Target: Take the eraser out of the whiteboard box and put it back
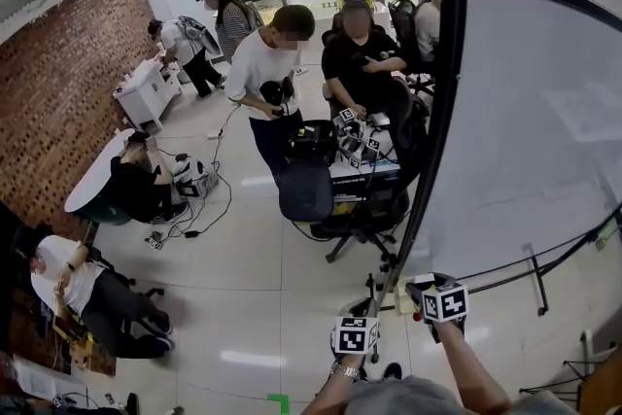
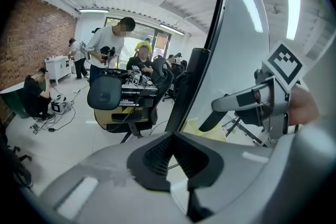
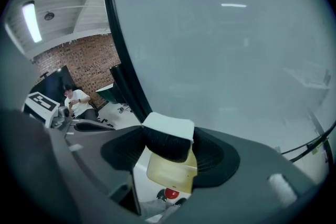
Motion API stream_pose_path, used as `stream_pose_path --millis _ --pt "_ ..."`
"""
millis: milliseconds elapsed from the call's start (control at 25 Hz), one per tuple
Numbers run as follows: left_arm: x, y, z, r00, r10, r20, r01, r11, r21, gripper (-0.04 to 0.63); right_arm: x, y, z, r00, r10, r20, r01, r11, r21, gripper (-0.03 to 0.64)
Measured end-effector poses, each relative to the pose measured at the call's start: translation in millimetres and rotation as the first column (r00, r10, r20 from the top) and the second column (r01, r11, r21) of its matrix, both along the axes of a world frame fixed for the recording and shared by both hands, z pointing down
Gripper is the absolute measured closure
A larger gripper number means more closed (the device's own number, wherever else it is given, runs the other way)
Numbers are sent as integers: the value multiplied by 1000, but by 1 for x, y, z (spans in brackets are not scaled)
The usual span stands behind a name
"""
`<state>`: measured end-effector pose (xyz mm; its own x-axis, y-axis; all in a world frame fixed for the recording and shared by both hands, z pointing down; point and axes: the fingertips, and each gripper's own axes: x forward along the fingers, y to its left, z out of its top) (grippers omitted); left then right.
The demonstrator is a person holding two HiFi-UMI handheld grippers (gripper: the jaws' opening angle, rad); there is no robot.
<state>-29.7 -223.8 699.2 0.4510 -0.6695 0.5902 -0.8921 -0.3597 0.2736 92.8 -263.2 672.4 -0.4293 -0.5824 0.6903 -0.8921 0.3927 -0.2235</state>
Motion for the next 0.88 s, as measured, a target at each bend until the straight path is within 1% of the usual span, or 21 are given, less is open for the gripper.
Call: stream_pose_path --millis 560,880 --pt "-2 -3 -1 1000 -6 6 6 1000 0 592 7 -3 62 999 9 -32 -12 994 -107 331" --pt "-3 -5 0 1000 -11 8 11 1000 4 592 4 -7 81 999 2 -36 -7 990 -140 331"
